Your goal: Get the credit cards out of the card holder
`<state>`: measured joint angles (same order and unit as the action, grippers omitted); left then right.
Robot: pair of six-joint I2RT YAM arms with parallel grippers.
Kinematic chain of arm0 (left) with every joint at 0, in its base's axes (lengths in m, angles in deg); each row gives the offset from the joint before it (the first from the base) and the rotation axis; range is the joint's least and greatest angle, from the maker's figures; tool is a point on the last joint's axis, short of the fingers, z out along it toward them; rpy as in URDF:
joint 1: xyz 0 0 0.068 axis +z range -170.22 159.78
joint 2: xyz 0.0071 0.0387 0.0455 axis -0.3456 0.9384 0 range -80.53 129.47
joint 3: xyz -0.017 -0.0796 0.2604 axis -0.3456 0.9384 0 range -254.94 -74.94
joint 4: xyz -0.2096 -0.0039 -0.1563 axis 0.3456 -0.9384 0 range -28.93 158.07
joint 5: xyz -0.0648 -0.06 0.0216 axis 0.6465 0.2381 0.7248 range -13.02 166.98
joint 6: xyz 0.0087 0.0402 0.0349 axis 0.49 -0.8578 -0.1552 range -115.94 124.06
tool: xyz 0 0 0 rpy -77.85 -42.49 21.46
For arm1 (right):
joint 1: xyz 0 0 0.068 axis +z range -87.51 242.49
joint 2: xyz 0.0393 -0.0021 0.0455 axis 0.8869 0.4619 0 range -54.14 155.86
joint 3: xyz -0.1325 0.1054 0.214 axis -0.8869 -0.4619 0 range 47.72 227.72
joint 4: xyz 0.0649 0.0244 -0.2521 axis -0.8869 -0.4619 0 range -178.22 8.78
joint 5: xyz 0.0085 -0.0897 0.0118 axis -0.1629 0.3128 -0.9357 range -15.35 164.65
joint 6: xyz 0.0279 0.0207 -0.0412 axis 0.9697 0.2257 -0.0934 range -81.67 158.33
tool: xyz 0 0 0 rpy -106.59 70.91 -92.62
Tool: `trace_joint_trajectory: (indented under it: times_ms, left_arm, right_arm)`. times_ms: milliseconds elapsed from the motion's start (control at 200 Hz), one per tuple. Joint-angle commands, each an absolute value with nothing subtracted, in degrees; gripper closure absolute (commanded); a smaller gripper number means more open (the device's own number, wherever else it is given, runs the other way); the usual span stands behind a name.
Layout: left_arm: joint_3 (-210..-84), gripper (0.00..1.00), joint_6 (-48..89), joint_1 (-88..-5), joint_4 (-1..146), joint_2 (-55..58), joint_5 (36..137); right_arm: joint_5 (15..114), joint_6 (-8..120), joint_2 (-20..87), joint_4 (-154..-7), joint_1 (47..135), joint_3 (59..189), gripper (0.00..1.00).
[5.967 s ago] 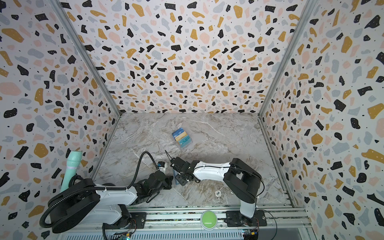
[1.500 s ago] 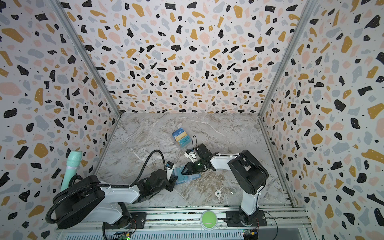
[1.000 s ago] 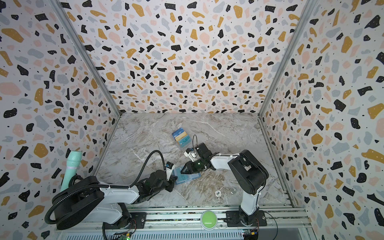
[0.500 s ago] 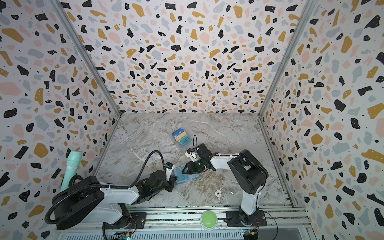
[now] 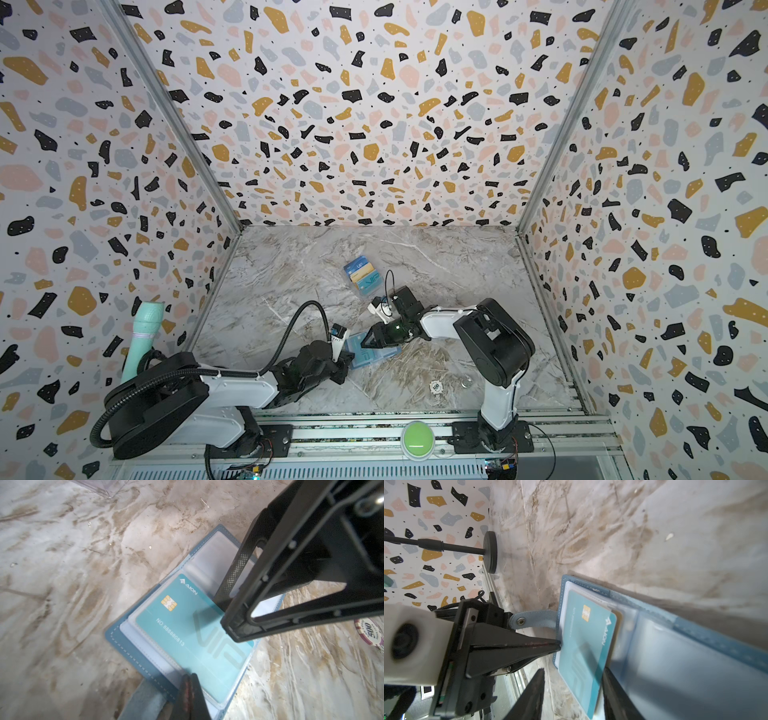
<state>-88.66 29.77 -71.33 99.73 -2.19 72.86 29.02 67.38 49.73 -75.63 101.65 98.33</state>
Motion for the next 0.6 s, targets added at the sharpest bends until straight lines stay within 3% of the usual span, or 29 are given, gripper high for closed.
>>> trace_joint_trajectory:
  times_ms: [0, 596]
  left_arm:
    - [-87.27, 1.0, 29.74, -71.43, 99.61, -1.22, 72.23]
    - [-87.25, 1.0, 29.85, -71.44, 99.44, -1.35, 71.7]
  right_arm:
    - [24.7, 68.64, 49.85, -73.2, 101.91, 97.44, 0.54]
    - [16.63, 70.76, 55.91, -67.86, 101.51, 95.71, 0.54]
